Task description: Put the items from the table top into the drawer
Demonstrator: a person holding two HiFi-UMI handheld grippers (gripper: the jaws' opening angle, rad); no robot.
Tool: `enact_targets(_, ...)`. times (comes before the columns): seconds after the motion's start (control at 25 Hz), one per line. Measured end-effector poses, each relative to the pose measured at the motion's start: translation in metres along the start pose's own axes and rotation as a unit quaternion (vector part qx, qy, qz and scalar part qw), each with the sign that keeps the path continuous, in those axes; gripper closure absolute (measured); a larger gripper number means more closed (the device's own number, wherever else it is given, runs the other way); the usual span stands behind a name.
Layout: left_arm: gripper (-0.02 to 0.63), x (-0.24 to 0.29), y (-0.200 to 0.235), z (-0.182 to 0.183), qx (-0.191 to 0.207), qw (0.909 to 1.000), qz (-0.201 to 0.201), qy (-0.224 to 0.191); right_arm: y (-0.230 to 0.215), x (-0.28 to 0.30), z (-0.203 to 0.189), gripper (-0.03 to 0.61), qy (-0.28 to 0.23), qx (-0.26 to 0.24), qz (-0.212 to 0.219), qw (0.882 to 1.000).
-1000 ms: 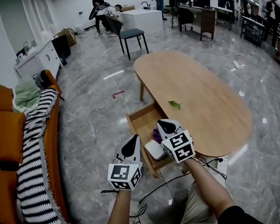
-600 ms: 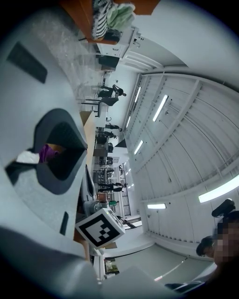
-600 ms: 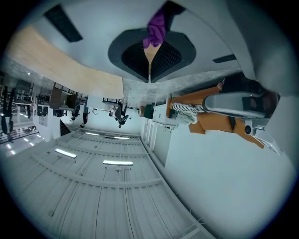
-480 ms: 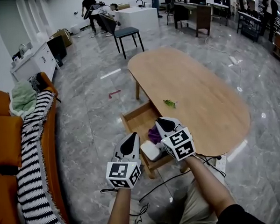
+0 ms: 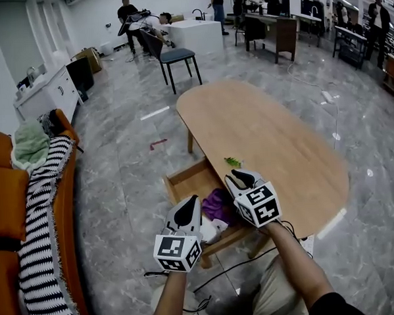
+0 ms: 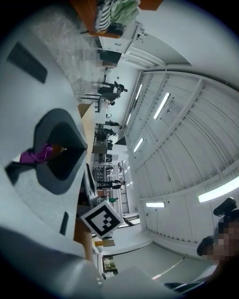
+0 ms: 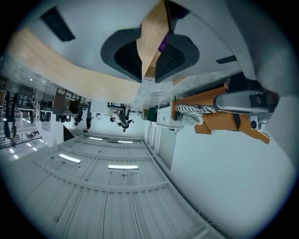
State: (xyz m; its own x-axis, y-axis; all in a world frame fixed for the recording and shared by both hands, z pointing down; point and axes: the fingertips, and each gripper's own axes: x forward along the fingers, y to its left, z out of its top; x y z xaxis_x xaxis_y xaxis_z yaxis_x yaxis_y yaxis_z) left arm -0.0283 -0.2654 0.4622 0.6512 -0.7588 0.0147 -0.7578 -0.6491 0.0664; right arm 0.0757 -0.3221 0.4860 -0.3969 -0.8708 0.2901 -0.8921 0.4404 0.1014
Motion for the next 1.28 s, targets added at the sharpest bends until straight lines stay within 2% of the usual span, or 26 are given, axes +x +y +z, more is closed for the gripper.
enact_targets(0.2, 0.611, 0.012, -0.007, -0.005, 0.001, 1.0000, -0.003, 0.006, -0.023, 0.006, -0.010, 0.463, 0.017, 0.009, -0.004, 1.000)
enact_targets(0.44, 0.611, 0.027, -0.011, 0.000, 0.008, 1.0000, -0.005, 0.002, -0.048, 0.021, -0.015, 0.364, 0.051, 0.010, -0.004, 0.999)
enact_targets(0.56, 0.611, 0.032, -0.015, 0.000, 0.015, 0.9998, -0.008, 0.004, -0.056, 0.030, -0.016, 0.337, 0.063, 0.013, 0.003, 0.998)
enact_targets(0.72, 0.611, 0.034, -0.014, -0.003, 0.017, 0.9998, -0.007, 0.009, -0.066, 0.044, -0.023, 0.323, 0.088, 0.005, 0.002, 0.996)
enact_targets(1.08, 0.611, 0.043, -0.008, -0.004, 0.019, 0.9998, 0.000, 0.010, -0.075, 0.063, -0.043, 0.322, 0.135, 0.044, 0.031, 0.989)
enact_targets(1.28, 0.611, 0.048, -0.007, -0.001, 0.018, 0.9998, 0.004, 0.004, -0.080, 0.066, -0.047, 0.322, 0.162, 0.048, 0.035, 0.985)
